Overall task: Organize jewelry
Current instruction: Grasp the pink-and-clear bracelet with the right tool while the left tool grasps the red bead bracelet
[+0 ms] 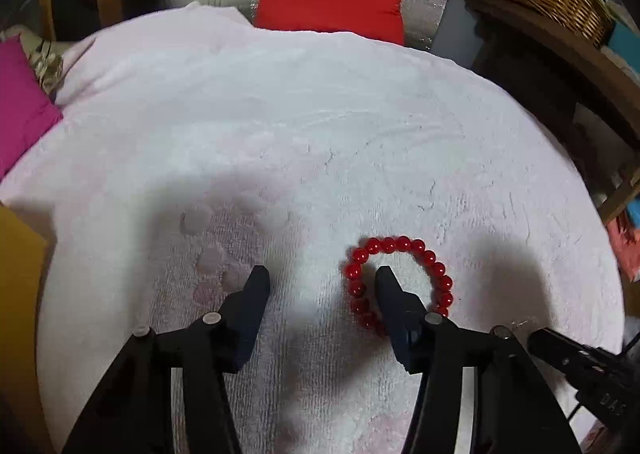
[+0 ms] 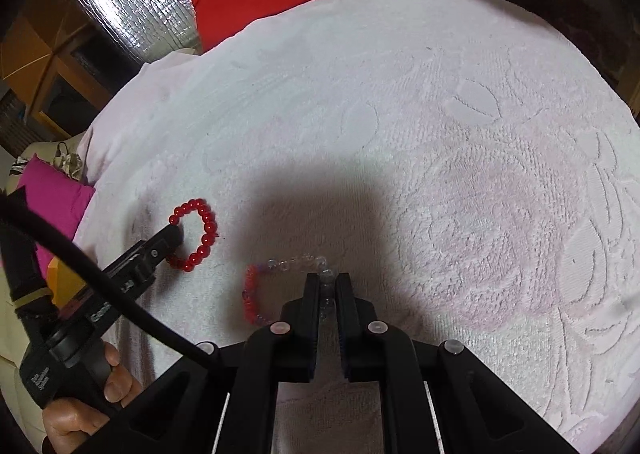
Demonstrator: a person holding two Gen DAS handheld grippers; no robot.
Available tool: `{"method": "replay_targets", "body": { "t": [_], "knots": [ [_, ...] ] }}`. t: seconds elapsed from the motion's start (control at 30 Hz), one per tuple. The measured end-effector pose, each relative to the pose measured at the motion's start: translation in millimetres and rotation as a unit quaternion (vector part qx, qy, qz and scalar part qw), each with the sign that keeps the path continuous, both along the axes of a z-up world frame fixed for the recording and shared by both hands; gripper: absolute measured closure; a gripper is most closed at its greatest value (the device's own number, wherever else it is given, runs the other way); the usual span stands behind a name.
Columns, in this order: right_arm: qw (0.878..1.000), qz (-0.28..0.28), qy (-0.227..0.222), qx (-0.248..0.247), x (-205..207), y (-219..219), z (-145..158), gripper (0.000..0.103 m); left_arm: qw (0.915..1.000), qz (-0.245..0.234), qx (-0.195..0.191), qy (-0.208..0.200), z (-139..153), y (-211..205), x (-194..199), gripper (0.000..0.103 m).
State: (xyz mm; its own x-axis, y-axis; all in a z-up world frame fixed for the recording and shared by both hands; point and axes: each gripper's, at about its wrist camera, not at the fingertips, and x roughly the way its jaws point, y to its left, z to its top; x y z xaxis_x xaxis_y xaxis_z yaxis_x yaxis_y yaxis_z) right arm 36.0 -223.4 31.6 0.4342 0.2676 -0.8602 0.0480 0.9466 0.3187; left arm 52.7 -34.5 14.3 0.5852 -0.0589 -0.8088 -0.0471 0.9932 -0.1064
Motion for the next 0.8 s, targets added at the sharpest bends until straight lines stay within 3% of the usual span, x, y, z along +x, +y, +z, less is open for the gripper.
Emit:
{"method": "replay_targets", "body": {
  "t": [0.07, 0.17, 0.23, 0.4, 0.8],
  "knots": [
    [1.000, -0.001, 0.000, 0.000, 0.2, 1.1, -0.3, 0.093, 1.0000, -0.007, 0.007, -0.002, -0.4, -2.2, 1.6, 0.050],
    [1.000, -0.001, 0.000, -0.003, 0.0, 1.6, 0.3, 0.093, 0.9998, -0.014, 0.012, -0.005, -0.2, -2.5, 2.3, 0.068],
    [1.000, 0.002, 0.001, -0.001, 0.7, 2.4, 0.7, 0.093, 0.9998, -0.015, 0.011, -0.006, 1.6, -0.7, 3.7, 0.092],
    [1.000, 0.000, 0.006, 0.016, 2.0, -0.6, 0.6, 0.093, 0.9998, -0.018, -0.002, -0.010, 9.2, 4.8, -3.4, 0.093],
    [1.000, 0.005, 0.012, 0.022, -0.1, 10.4, 0.8, 0.092, 0.9992, -0.037, 0.016, -0.009, 15.3, 25.6, -34.7, 0.093]
  ]
}}
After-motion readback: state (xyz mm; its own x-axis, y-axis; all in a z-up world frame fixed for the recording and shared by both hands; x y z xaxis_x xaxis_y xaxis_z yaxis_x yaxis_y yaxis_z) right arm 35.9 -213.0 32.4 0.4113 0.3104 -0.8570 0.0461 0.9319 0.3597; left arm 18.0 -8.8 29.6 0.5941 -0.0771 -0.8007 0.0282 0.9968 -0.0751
